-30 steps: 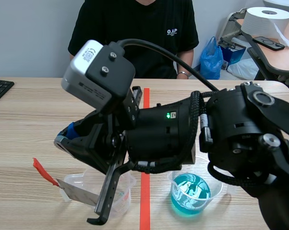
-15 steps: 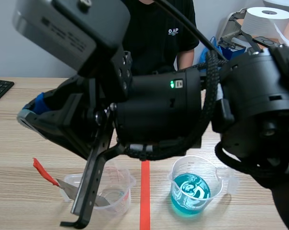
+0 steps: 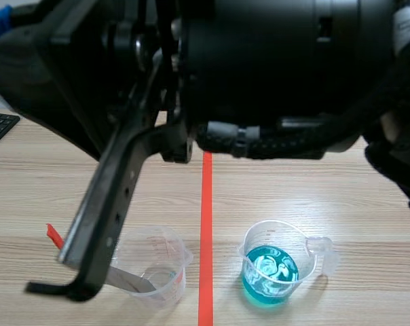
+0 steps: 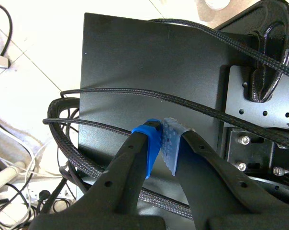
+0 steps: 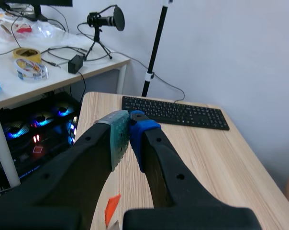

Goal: Do the redox reaction experiment.
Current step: 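Lift the metal plate out of the left beaker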

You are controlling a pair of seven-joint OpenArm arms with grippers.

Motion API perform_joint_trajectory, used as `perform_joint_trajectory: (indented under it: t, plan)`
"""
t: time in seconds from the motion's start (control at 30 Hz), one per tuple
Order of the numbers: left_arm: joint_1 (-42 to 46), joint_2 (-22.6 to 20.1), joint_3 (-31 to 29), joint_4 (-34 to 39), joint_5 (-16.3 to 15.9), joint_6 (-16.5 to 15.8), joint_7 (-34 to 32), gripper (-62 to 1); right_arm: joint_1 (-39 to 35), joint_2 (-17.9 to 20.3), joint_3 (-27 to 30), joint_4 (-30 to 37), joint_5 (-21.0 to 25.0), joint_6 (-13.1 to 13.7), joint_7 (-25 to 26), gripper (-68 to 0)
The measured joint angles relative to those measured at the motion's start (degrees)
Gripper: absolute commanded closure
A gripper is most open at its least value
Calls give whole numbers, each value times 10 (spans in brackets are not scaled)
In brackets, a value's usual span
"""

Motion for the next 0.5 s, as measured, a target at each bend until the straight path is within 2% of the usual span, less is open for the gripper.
perform_joint_trajectory:
  t: [0.07, 0.5]
  plan:
    - [0, 0, 0, 0, 0, 0, 0, -27, 0, 0, 3, 15, 6, -10, -2, -7]
    - [0, 0, 0, 0, 0, 0, 0, -27, 0, 0, 6, 37, 21, -10, -14, -7]
